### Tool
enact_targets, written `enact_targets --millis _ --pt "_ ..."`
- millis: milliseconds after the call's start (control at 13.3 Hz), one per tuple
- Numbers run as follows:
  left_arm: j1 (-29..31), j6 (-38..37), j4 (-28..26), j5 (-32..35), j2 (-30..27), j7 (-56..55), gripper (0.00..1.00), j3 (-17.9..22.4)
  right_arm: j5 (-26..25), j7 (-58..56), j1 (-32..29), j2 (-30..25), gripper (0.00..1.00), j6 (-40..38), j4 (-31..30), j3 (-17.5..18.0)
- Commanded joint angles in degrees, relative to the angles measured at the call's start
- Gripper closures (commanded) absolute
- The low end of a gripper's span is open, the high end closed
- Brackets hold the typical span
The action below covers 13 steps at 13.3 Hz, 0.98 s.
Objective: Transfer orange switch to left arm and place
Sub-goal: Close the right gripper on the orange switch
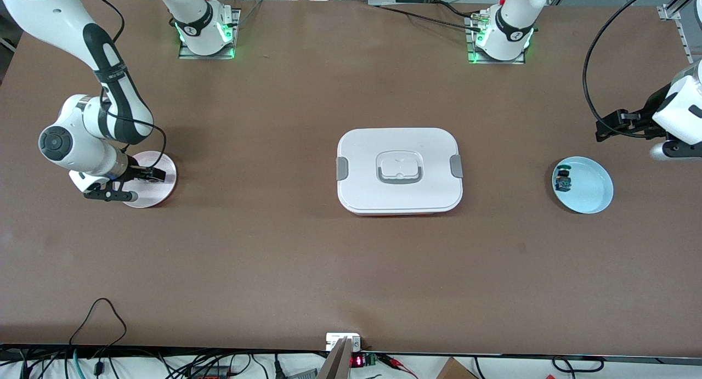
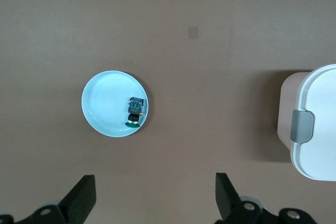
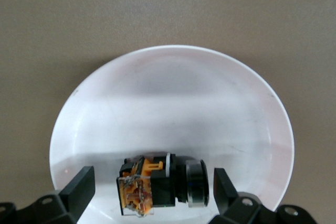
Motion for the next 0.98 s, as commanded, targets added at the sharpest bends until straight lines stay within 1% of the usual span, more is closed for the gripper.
enact_targets --millis 0,603,678,753,828,904 --pt "0.15 -1.26 1.29 -0.96 0.35 -0.77 0.00 0.03 -2.66 -0.97 -0.60 -0.22 0.00 1.00 -0.87 0.53" --pt "0.15 -1.35 1.29 -0.96 0.26 -0.77 0.00 0.03 -2.66 -2.20 -0.51 1.19 0.00 0.91 -1.13 0.45" --pt "0.06 -1.35 1.29 -0.96 0.26 -0.77 0.00 0.03 -2.75 -2.72 -0.51 1.10 0.09 0.74 -1.14 0.53" --pt "0.06 -1.61 1.29 -0.96 0.26 -0.86 0.00 0.03 -2.75 -4.03 -0.60 0.93 0.41 0.39 -1.14 0.53" --pt "0.06 -1.61 1.29 -0.96 0.26 -0.86 0.00 -0.06 -2.75 -5.70 -0.60 0.75 0.70 0.04 -0.96 0.53" --pt "0.06 -1.61 1.29 -0.96 0.26 -0.86 0.00 -0.06 -2.58 -5.80 -0.60 0.40 0.86 -0.75 -0.44 0.53"
